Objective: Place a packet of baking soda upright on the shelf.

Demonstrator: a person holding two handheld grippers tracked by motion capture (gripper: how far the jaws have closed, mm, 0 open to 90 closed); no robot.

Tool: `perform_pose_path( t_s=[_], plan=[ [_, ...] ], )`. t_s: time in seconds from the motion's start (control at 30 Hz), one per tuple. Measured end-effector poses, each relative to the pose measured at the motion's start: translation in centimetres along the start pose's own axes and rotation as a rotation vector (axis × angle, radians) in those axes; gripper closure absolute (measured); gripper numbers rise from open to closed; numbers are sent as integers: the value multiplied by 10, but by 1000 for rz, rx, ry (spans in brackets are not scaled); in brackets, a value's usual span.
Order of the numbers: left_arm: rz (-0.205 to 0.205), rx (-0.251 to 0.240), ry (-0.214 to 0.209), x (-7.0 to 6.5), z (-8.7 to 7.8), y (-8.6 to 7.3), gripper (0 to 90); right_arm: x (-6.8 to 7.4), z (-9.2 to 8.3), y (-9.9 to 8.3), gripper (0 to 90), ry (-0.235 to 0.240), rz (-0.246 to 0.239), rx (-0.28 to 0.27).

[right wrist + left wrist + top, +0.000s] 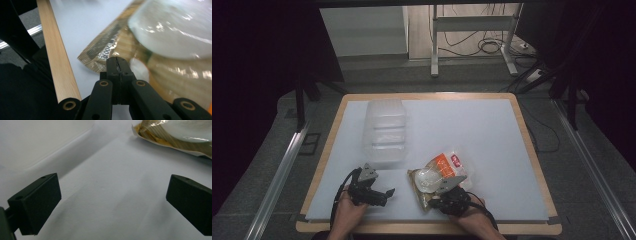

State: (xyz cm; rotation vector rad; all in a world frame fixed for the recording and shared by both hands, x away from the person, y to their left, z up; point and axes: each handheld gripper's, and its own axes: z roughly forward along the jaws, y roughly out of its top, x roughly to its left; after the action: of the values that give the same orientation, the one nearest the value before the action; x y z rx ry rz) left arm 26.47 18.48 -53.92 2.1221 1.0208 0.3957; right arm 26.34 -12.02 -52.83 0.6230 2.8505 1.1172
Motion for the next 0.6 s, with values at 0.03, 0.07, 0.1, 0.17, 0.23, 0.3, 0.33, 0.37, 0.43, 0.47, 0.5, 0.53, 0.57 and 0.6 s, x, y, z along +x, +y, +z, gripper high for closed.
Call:
perform_pose_path(
  t_s=[0.03,0.07,0.1,0.17,0.23,0.3,0.33,0.37,0.43,0.47,0.5,0.53,0.57,0.6],
  plan=[
    [1,0,0,0,0,0,0,1,3,3,894,3,-2,0],
    [1,2,0,0,0,0,0,3,5,5,893,6,-6,2],
    [5,2,0,0,-1,0,0,4,8,7,893,6,-14,5],
    [2,-1,-1,0,-1,0,0,7,9,9,893,-2,-41,12],
    [5,1,-2,0,-1,0,0,8,9,9,893,7,-35,22],
    [6,-1,-3,0,-1,-1,0,9,8,9,892,3,-46,26],
    [5,-2,-3,0,-1,-1,0,10,8,9,890,1,-48,29],
    [6,-2,-4,0,-1,-1,0,10,7,9,883,1,-52,36],
    [4,-4,-4,0,-1,-1,0,9,5,9,864,13,-44,46],
    [3,-4,-3,0,-1,-1,0,8,4,8,861,17,-42,50],
    [2,-5,-3,0,-1,-1,0,7,2,7,862,24,-29,56],
    [2,-5,-4,0,-1,-1,0,6,0,6,862,25,-19,59],
    [1,-5,-3,0,-1,-1,0,5,-3,5,861,23,-15,59],
    [2,-4,-3,0,-1,-1,0,5,-6,5,862,14,-12,55]
  ],
)
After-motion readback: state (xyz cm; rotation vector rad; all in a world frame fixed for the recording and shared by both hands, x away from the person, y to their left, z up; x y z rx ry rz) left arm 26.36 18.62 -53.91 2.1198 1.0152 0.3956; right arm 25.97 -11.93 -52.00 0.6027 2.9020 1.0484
